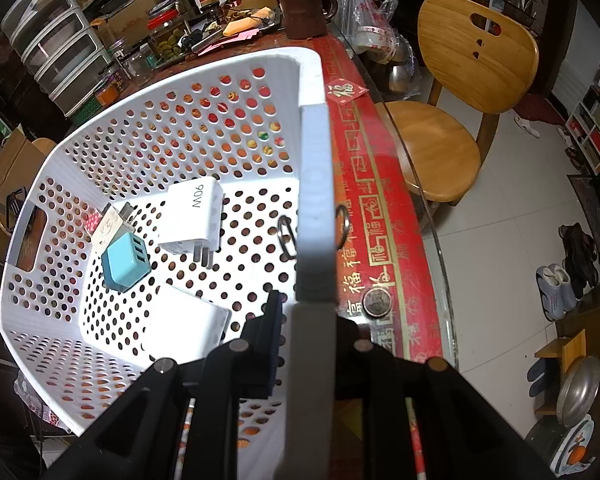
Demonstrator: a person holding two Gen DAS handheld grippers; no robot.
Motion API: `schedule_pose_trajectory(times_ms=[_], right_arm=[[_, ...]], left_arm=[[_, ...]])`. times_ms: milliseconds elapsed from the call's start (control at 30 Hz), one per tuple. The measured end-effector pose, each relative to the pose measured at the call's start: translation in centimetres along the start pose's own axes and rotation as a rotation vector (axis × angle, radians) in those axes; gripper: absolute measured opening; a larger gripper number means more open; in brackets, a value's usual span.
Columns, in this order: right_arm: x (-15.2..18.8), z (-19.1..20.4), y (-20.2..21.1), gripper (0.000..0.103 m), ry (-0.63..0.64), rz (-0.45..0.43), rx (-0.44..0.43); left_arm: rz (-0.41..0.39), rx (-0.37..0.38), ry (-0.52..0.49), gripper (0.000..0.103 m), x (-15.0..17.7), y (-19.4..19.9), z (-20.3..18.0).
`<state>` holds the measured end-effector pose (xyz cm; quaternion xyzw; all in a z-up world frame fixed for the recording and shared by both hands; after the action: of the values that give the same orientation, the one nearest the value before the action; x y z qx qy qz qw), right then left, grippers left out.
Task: Organize rigid objects
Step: 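Carry the white square charger into the basket and release it with the left tool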
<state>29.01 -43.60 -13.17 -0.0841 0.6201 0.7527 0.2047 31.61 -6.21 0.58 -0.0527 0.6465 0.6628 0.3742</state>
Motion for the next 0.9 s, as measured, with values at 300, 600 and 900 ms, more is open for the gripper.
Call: schedule_pose_trajectory(times_ms=[300,600,900], right_arm=[[0.0,0.1,0.0,0.018,-0.004,0.0,0.0],[0.0,0.1,0.0,0.018,-0.003,0.0,0.0],[-0.1,0.2,0.1,0.019,-0.002,-0.001,-0.005]], left_arm=[[0.102,0.128,-0.203,0.058,-2.4,-2.5,-11.7],[0.227,0.122,-0.264,0.058,-0.7,-8.1,-15.6],[0.282,0.106,-0.262,0.058,-0.3,-11.2,-16.2]])
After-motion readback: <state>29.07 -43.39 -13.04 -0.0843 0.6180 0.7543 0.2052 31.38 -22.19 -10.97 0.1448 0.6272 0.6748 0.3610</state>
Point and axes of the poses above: each gripper's, at about its wrist camera, not at the fingertips, and y roughly against the way its jaws point, z to its left, x to its underside, the point moved 5 cm from there along -y, roughly the way its jaws point, and after that the axes turned 8 degrees about -y, right-handed, at the moved point
